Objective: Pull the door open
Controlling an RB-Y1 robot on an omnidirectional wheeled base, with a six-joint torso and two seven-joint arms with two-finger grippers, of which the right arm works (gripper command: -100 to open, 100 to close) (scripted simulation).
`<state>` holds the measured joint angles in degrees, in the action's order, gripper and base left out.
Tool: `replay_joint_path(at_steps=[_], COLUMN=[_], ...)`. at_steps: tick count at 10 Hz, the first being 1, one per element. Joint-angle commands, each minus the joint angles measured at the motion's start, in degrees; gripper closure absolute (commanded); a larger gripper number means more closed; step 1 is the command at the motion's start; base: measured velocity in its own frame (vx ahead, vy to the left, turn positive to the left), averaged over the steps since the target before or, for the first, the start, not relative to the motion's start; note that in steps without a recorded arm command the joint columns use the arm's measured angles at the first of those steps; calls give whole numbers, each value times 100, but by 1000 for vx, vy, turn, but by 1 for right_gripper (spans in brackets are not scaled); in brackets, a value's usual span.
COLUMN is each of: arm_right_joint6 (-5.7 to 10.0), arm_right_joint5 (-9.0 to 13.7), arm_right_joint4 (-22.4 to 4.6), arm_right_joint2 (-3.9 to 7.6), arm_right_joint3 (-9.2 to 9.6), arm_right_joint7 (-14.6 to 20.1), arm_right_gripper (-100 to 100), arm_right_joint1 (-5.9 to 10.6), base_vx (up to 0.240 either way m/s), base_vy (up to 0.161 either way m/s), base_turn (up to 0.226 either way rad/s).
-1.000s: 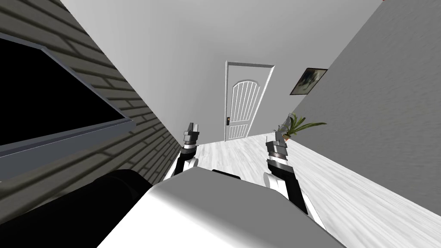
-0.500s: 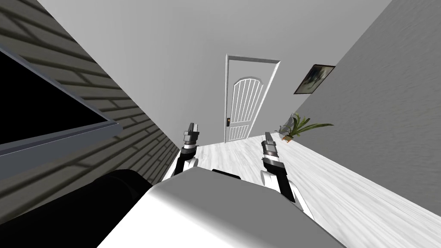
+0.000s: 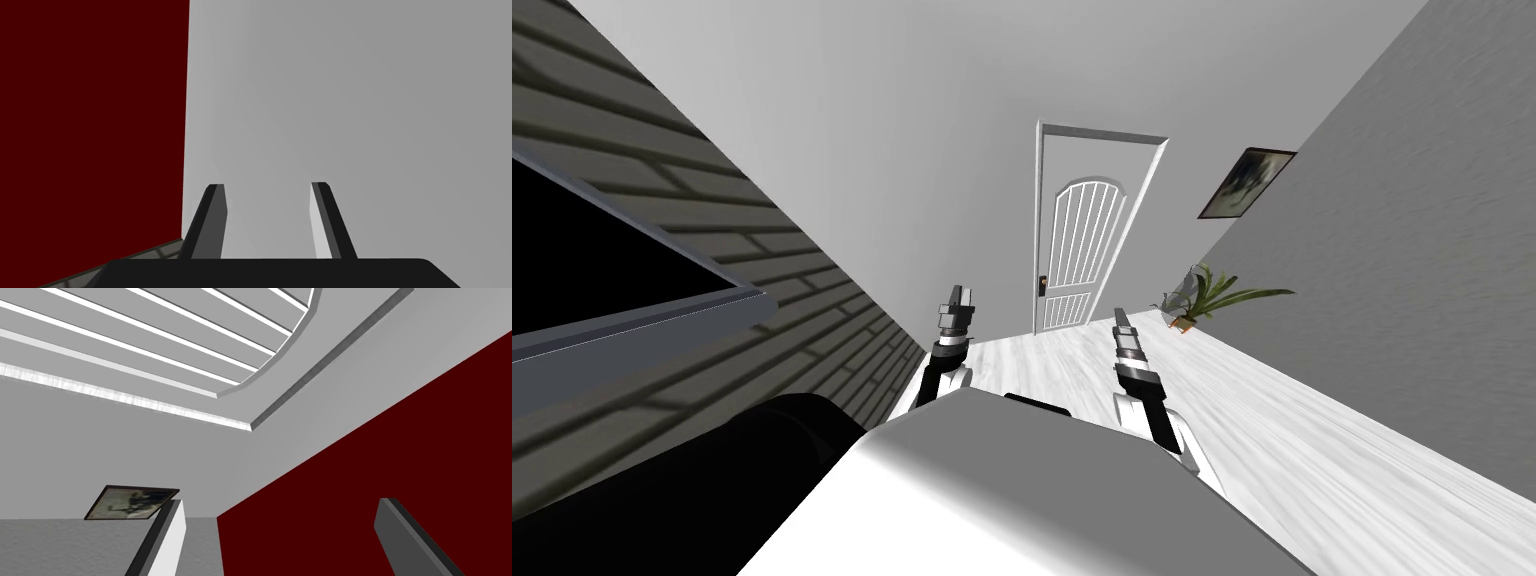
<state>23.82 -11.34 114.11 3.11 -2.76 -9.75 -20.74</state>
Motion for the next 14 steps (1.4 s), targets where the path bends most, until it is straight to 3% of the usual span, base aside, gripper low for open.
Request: replay_joint_path(at_steps=[1,14], arm_right_joint6=[19,262], arm_right_joint5=[-177,-1671], arm_right_joint4=[-165,-1658], arm_right_joint2=[26,173], arm_right_joint3=[11,102], arm_right_joint7=[-104,-943], arm_right_gripper=[-100,-100], arm_right_joint1=[98,895], base_vx=[90,99], base_vy=[25,29], base_turn=[-15,-14])
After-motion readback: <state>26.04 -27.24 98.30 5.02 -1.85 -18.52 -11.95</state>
